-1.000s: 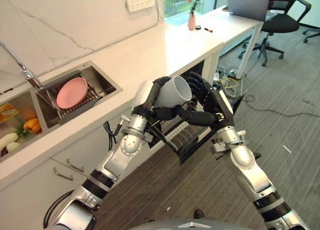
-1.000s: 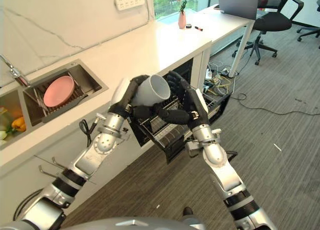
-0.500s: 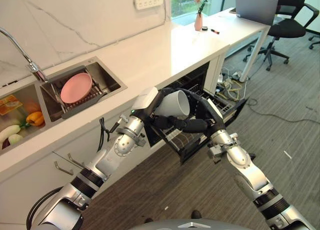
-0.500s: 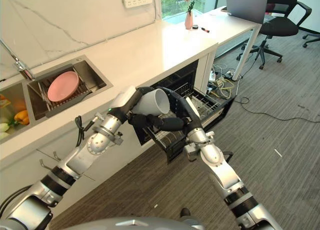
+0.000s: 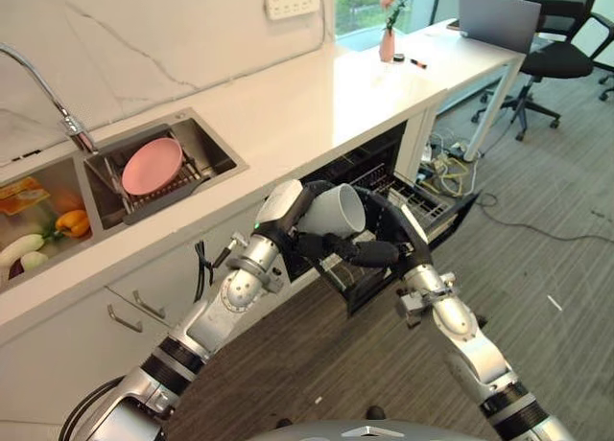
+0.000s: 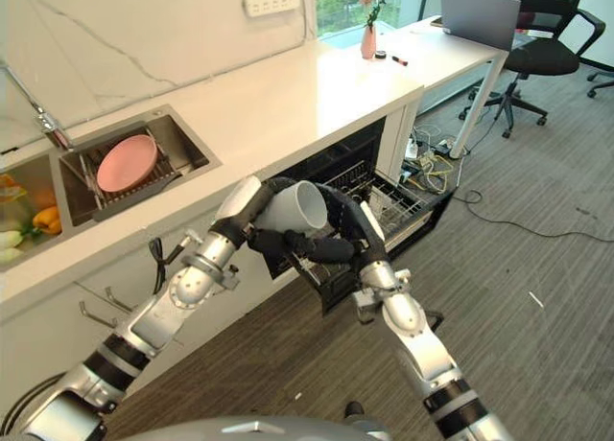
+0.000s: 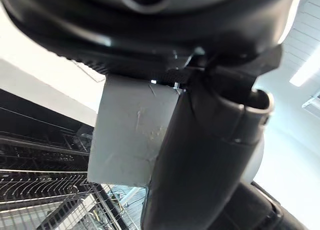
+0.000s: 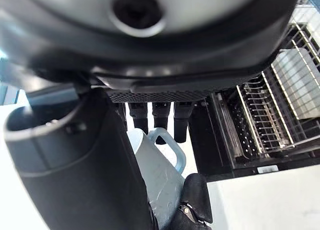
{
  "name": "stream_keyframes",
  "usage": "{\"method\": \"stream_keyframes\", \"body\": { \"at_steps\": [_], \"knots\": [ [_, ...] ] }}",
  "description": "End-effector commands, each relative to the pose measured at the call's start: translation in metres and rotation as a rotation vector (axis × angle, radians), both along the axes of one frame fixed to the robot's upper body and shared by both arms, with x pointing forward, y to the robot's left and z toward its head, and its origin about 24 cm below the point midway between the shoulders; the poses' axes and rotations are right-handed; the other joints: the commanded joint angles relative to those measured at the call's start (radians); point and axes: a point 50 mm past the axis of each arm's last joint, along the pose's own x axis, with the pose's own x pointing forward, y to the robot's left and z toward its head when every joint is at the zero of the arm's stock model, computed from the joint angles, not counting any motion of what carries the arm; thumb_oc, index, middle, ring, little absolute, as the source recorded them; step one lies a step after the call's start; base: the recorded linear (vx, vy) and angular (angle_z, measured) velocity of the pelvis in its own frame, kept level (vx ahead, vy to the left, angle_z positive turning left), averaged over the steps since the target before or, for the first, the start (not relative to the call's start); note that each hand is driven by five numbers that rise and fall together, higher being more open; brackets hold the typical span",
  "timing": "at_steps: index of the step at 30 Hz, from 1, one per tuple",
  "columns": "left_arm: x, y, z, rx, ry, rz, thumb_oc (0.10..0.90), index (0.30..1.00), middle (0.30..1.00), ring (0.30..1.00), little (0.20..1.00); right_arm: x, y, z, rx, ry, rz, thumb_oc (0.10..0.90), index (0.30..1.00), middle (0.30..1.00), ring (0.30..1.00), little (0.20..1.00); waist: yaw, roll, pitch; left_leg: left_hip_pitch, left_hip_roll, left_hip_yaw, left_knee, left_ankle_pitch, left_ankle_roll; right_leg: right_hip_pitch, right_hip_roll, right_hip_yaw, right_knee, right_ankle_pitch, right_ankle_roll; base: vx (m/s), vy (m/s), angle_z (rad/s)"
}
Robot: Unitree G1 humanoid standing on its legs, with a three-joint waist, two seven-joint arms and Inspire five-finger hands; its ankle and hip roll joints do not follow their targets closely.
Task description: Place the dishes in the dishwasher.
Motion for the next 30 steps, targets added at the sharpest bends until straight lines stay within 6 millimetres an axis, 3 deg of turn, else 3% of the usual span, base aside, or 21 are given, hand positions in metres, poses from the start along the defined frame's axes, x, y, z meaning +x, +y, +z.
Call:
{"method": "stream_keyframes", "body": {
  "at_steps": [1, 12, 20, 21, 30],
  "knots": [
    [-0.005, -0.028, 0.041, -0.236, -0.173, -0.116, 0.8, 0.9, 0.9, 0.9, 0.9, 0.028, -0.003, 0.076, 0.569, -0.278, -0.164, 0.4, 0.3, 0.3, 0.3, 0.3, 0.013, -0.054, -0.052, 0.024, 0.02, 0.02, 0.01, -0.08, -0.037, 0.052, -0.038, 0.019, 0.012, -0.097, 0.075, 0.0, -0.011, 0.06],
    [-0.005, 0.021, 0.024, -0.348, -0.103, 0.145, 0.8, 0.9, 0.9, 0.9, 0.9, 0.03, -0.031, 0.064, 0.625, -0.247, -0.353, 0.4, 0.3, 0.3, 0.3, 0.3, 0.045, -0.061, -0.051, 0.016, 0.018, -0.005, 0.01, -0.073, -0.039, 0.061, -0.036, -0.007, 0.012, -0.1, 0.068, 0.0, -0.005, 0.05],
    [-0.006, 0.033, 0.023, -0.377, -0.107, 0.207, 0.8, 0.9, 0.9, 0.9, 0.9, 0.032, -0.035, 0.06, 0.644, -0.228, -0.388, 0.4, 0.3, 0.3, 0.3, 0.3, 0.062, -0.065, -0.047, 0.012, 0.019, -0.01, 0.01, -0.071, -0.04, 0.063, -0.036, -0.026, 0.012, -0.098, 0.068, 0.0, -0.002, 0.06],
    [-0.006, 0.033, 0.024, -0.373, -0.113, 0.207, 0.4, 0.3, 0.3, 0.3, 0.3, 0.032, -0.035, 0.06, 0.641, -0.228, -0.385, 0.4, 0.3, 0.3, 0.3, 0.3, 0.064, -0.066, -0.047, 0.012, 0.018, -0.012, 0.01, -0.071, -0.04, 0.063, -0.036, -0.027, 0.012, -0.098, 0.068, 0.02, 0.005, 0.04],
    [-0.007, 0.035, 0.028, -0.314, -0.141, 0.191, 0.4, 0.3, 0.3, 0.3, 0.3, 0.031, -0.036, 0.059, 0.645, -0.225, -0.388, 0.4, 0.3, 0.3, 0.3, 0.3, 0.065, -0.062, -0.047, 0.01, 0.015, -0.018, 0.01, -0.073, -0.041, 0.066, -0.041, -0.04, 0.012, -0.101, 0.07, 0.0, 0.003, 0.01]
  ]
}}
